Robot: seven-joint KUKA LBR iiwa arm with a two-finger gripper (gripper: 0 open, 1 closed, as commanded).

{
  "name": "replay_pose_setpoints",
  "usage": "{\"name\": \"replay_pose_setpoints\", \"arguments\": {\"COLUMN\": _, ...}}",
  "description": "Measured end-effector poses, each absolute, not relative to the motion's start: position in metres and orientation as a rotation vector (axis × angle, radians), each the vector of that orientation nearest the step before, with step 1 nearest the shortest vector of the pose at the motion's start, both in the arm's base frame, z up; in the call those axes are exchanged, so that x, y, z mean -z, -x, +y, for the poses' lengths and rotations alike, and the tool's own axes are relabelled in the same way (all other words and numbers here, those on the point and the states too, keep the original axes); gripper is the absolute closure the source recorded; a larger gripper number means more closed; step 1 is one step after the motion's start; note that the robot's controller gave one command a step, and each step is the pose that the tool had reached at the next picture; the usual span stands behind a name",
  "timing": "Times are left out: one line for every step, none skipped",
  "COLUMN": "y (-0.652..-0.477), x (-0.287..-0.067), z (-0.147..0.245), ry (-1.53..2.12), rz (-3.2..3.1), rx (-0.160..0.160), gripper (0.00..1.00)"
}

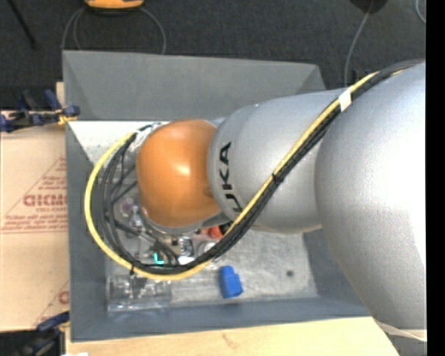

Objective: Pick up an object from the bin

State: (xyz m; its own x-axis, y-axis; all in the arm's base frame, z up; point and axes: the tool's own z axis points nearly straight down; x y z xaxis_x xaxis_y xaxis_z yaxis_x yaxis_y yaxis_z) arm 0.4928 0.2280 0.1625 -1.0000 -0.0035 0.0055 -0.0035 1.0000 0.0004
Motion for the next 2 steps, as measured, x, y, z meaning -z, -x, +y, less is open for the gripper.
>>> {"name": "replay_pose_setpoints", "arguments": {"y": -0.519, "x": -0.087, "z": 0.187, "ry": -0.068, "rz": -3.147, "rx": 0.009, "gripper": 0.00}}
{"name": "replay_pose_setpoints", "arguments": {"y": -0.519, "x": -0.140, "z": 0.082, "ry": -0.342, "rz": -3.129, "rx": -0.004, "gripper": 0.00}}
